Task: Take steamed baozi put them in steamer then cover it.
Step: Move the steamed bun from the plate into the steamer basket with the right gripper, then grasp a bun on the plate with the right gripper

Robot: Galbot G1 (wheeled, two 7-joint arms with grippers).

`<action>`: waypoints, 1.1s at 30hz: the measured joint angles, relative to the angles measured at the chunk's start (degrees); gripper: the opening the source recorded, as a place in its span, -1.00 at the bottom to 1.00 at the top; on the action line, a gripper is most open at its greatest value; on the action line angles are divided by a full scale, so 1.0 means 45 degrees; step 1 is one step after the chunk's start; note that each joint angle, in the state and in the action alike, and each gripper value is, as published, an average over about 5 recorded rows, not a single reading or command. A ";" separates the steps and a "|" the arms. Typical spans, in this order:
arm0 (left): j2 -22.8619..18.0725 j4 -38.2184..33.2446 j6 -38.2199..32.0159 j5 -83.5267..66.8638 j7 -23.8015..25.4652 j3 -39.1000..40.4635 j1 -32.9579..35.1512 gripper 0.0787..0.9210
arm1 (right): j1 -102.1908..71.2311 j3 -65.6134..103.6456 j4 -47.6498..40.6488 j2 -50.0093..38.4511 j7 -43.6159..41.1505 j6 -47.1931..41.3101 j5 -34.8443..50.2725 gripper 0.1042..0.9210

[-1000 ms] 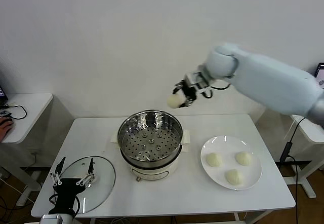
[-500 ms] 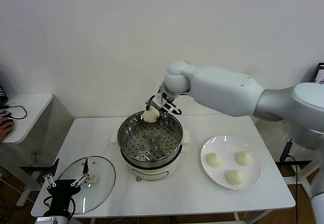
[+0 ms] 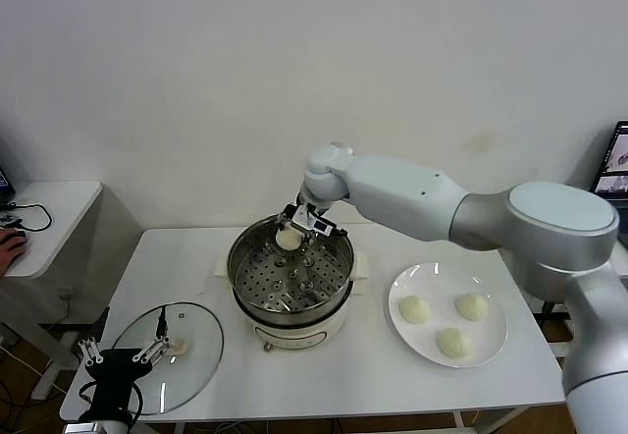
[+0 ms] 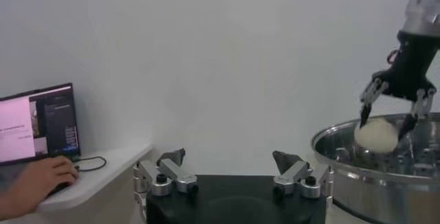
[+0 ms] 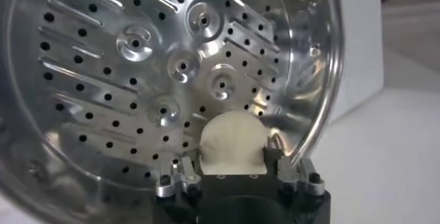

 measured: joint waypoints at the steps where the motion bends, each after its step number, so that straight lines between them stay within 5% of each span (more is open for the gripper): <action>1: 0.0000 -0.0010 0.0000 -0.0002 0.0000 -0.0001 0.0003 0.77 | -0.0051 0.0016 -0.0081 0.0055 0.0042 0.0077 -0.0086 0.28; 15: -0.0026 -0.0140 0.0029 -0.0011 0.0006 0.0031 0.0015 0.77 | 0.0320 0.0063 -0.0062 -0.0094 0.0068 0.0236 0.0008 0.75; 33: 0.0389 -0.0301 0.0348 -0.0136 0.0131 0.0363 -0.0394 0.77 | 0.3884 -0.0739 0.6275 -0.6021 -0.1820 -0.6206 0.5569 0.76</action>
